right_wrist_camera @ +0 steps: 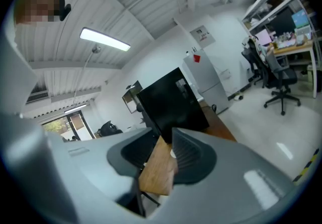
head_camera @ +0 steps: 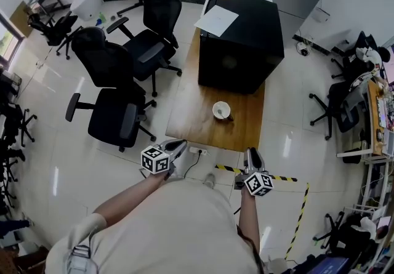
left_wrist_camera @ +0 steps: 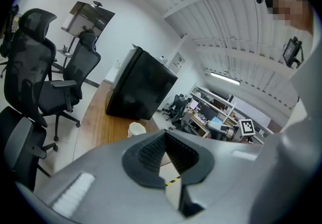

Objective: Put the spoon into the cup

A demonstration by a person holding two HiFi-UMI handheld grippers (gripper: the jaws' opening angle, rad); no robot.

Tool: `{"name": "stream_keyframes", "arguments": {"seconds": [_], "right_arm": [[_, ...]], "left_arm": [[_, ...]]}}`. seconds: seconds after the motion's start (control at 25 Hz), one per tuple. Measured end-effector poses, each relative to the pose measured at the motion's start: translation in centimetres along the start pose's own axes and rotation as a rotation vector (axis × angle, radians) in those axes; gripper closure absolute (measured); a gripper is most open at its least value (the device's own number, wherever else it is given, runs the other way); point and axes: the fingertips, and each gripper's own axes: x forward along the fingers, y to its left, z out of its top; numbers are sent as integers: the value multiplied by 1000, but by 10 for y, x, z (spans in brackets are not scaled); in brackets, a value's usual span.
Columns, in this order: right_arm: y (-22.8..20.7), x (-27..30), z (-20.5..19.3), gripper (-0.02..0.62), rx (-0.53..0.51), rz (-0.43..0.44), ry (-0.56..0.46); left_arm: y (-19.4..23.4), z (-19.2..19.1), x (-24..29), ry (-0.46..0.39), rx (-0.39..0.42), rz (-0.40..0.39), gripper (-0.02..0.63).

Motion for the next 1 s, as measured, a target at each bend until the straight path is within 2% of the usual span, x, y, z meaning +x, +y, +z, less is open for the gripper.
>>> {"name": "stream_keyframes", "arguments": {"seconds": [0.36,0.56,0.8,1.0], "right_arm": [[3,-14,-8,488,7,-41,-24],[-11,-26,-19,515,30,-86,-9],[-25,-52,-26,518,41,-131,-7],[-41,-77,-34,557,48,-191,-4]], "left_arm": [[0,0,-1,24,20,-20,603],[-4,-7,-2,55,8,-30,603],[-2,-18,-8,72,-15,-7,603],[-14,-31,-7,104,-9,-26,603]]}}
